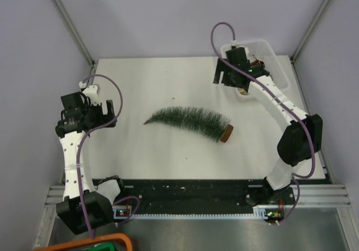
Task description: Decorate the small christmas tree
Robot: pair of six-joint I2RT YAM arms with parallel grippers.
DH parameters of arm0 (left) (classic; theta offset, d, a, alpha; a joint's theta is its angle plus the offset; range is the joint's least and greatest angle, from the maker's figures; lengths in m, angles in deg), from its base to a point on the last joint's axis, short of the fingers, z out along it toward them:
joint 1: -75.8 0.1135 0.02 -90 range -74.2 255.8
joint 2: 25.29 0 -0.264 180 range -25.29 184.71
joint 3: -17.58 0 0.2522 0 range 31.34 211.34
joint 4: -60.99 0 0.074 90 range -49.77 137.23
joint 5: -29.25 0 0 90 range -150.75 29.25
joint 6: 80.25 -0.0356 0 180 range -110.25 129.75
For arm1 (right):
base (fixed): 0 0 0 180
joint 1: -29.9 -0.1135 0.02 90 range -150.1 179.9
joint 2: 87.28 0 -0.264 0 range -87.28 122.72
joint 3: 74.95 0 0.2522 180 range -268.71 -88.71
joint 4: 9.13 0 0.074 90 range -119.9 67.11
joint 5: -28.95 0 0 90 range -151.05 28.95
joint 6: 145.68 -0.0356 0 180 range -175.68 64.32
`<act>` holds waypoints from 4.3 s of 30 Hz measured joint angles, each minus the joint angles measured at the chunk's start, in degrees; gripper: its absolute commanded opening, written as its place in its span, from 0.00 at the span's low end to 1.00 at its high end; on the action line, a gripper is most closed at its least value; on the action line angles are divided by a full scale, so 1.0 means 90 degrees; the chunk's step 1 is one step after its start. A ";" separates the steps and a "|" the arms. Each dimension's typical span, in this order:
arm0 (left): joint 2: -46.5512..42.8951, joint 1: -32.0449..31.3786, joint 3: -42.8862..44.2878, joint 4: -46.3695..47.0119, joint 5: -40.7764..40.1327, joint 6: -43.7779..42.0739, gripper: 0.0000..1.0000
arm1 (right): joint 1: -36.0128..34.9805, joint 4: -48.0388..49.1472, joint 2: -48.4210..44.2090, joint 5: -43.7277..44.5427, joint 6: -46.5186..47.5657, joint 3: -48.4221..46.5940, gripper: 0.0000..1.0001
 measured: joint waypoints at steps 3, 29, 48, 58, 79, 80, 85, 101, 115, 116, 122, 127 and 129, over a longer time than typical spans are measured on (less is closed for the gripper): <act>-0.0036 0.0000 0.0000 -0.0010 0.0063 -0.0012 0.99 | 0.0682 -0.0005 -0.0148 0.0493 -0.0294 -0.0408 0.80; 0.0027 0.0002 -0.0153 0.0022 0.0228 -0.0073 0.99 | 0.1581 -0.0039 0.0714 0.1285 -0.1047 0.0121 0.52; 0.0024 0.0005 -0.0209 0.0049 0.0231 -0.0109 0.99 | 0.1581 -0.0010 0.0578 0.1039 -0.0408 0.0289 0.33; 0.0022 0.0005 -0.0381 0.0068 0.0226 -0.0124 0.99 | 0.1581 -0.0049 -0.0381 0.1474 -0.0148 0.0350 0.63; 0.0007 0.0005 -0.0381 0.0075 0.0226 -0.0134 0.99 | 0.1574 0.0206 -0.1404 0.0556 -0.1452 0.1960 0.84; 0.0007 0.0005 -0.0381 0.0075 0.0226 -0.0131 0.99 | 0.1574 0.0260 -0.1331 0.0576 -0.1549 0.1960 0.83; 0.0007 0.0005 -0.0381 0.0073 0.0226 -0.0131 0.99 | 0.1574 0.0602 -0.1069 0.0857 -0.2052 0.1962 0.76; 0.0007 0.0005 -0.0381 0.0070 0.0153 -0.0134 0.99 | 0.1617 0.1139 -0.0566 0.1523 -0.2662 0.1955 0.31; -0.0075 0.0005 -0.0442 0.0073 0.0087 -0.0131 0.99 | 0.1673 0.1088 -0.0464 0.1362 -0.2426 0.1037 0.00; -0.0075 0.0005 -0.0447 0.0073 0.0090 -0.0131 0.99 | 0.1673 0.1064 -0.0469 0.1273 -0.2365 0.0857 0.00; -0.0078 0.0005 -0.0447 0.0066 0.0325 -0.0131 0.99 | 0.1671 0.0894 -0.0469 0.0362 -0.1999 -0.0787 0.00; -0.0153 0.0002 -0.0449 0.0017 0.1010 -0.0134 0.99 | 0.1593 0.0741 -0.0401 -0.0787 -0.1596 -0.2735 0.00; -0.0202 -0.0041 -0.0444 0.0012 0.1256 -0.0131 0.99 | 0.1515 0.0714 -0.0270 -0.1260 -0.1440 -0.3667 0.00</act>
